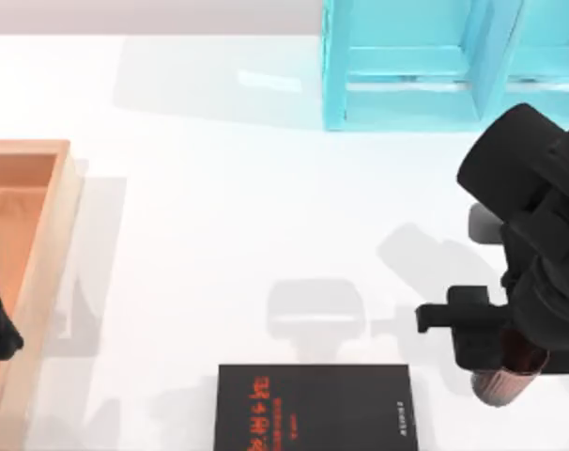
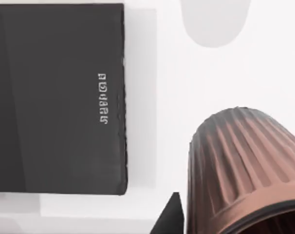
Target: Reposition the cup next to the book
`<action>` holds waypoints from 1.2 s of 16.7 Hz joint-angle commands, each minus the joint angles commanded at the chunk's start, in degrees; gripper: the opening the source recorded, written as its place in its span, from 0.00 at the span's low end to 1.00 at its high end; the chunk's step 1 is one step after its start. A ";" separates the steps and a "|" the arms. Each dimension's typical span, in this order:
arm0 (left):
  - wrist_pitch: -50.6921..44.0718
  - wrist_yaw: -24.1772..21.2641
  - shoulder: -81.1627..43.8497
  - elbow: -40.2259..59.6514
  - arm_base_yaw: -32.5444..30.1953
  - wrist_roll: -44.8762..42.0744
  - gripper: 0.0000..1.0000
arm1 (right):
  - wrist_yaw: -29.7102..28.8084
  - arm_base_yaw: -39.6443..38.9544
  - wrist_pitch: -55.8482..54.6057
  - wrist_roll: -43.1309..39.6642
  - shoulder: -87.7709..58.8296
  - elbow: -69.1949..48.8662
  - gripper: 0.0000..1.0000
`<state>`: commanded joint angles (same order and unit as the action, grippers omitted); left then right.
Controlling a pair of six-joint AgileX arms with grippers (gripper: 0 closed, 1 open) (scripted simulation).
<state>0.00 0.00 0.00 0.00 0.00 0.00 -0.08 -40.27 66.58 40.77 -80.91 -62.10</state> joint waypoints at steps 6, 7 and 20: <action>0.00 0.00 0.00 0.00 0.00 0.00 1.00 | 0.18 0.10 -3.91 -0.12 -1.43 3.18 0.00; 0.00 0.00 0.00 0.00 0.00 0.00 1.00 | 0.26 0.03 -6.09 -0.11 -1.99 4.66 0.00; 0.00 0.00 0.00 0.00 0.00 0.00 1.00 | 0.00 0.00 -15.67 0.07 -4.32 11.35 0.30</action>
<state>0.00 0.00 0.00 0.00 0.00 0.00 -0.08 -40.27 50.91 40.84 -85.23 -50.75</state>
